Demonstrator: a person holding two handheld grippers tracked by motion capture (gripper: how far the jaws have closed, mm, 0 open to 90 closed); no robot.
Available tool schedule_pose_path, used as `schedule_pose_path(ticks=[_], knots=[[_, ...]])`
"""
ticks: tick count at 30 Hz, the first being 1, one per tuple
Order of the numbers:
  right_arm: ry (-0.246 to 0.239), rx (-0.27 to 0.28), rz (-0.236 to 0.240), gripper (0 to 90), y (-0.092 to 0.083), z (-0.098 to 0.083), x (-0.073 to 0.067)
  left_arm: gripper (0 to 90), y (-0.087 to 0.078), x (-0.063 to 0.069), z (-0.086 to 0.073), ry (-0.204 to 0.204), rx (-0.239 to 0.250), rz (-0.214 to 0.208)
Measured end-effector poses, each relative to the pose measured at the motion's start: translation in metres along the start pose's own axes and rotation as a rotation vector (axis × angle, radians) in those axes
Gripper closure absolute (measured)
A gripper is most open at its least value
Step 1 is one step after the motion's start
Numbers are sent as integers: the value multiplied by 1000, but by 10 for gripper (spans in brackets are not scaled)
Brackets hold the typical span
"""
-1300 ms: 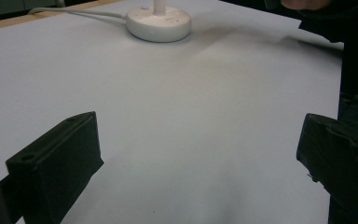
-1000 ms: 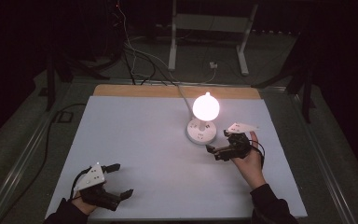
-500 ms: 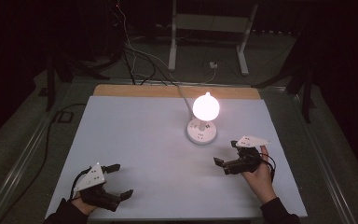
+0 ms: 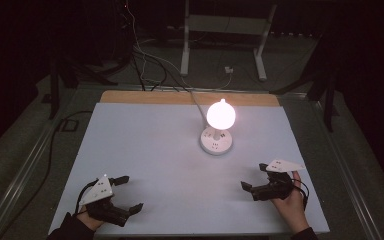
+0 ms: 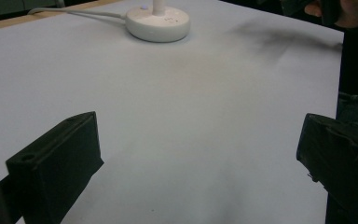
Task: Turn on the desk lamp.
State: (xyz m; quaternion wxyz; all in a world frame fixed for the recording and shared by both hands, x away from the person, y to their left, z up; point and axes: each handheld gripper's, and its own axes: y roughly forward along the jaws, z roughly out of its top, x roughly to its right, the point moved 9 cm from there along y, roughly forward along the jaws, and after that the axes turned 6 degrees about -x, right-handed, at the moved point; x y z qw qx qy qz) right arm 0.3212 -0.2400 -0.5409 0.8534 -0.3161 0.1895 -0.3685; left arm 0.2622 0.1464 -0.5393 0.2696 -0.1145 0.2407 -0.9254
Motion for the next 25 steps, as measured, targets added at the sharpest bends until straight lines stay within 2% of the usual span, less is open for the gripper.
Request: schedule_pose_path(ticks=[6, 10, 12, 17, 25], knots=[[28, -6, -16, 1, -7, -18, 4, 4, 0, 0, 0, 0, 1, -2], [35, 16, -37, 1, -12, -26, 8, 4, 0, 0, 0, -3, 4, -1], [51, 7, -32, 1, -14, -31, 8, 4, 0, 0, 0, -2, 4, -2], [52, -31, -69, 1, -15, -46, 14, 4, 0, 0, 0, -4, 0, -4], [65, -33, -82, 1, -12, -49, 20, 4, 0, -1, 1, -12, 9, -4]])
